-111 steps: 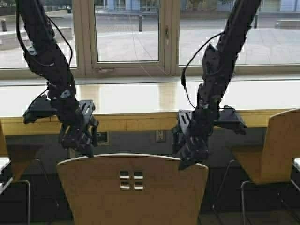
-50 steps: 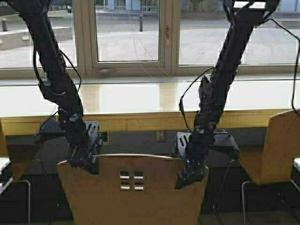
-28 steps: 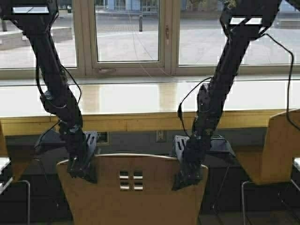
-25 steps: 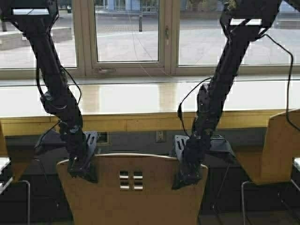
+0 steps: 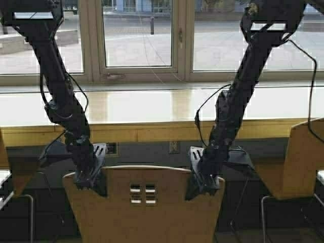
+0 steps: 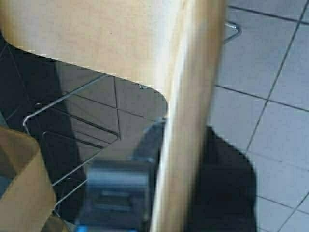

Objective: Push the chairs under the table

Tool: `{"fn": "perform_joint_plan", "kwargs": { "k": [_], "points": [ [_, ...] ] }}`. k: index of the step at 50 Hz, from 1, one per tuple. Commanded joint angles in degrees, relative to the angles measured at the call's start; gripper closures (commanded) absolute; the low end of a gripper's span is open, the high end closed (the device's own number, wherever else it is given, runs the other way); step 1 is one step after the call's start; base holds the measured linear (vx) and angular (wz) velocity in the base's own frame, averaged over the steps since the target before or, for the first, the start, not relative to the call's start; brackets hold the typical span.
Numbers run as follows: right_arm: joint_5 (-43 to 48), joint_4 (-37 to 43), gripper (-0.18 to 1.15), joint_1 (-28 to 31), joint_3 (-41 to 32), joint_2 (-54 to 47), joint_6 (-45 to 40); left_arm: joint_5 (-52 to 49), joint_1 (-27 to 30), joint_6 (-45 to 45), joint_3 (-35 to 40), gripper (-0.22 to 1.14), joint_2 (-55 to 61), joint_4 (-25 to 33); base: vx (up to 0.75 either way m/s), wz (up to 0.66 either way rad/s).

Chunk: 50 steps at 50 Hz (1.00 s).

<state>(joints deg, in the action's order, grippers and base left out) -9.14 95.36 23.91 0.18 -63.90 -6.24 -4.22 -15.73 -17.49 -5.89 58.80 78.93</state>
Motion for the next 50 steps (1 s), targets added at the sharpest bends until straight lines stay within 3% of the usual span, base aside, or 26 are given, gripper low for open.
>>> {"fn": "perform_joint_plan", "kwargs": {
  "k": [1,50],
  "points": [
    [-0.09,-0.53,0.94,0.26,0.00,1.05,1.58,0.00,0.00,-0.09,0.35,0.88,-1.76,0.00,0.01,0.04],
    [-1.85,-6.50,0.93,-2.46,2.20,2.64,1.85,-1.14,-0.70,-0.18,1.93,0.87,-0.62,0.62,0.11,0.04]
  ]
}}
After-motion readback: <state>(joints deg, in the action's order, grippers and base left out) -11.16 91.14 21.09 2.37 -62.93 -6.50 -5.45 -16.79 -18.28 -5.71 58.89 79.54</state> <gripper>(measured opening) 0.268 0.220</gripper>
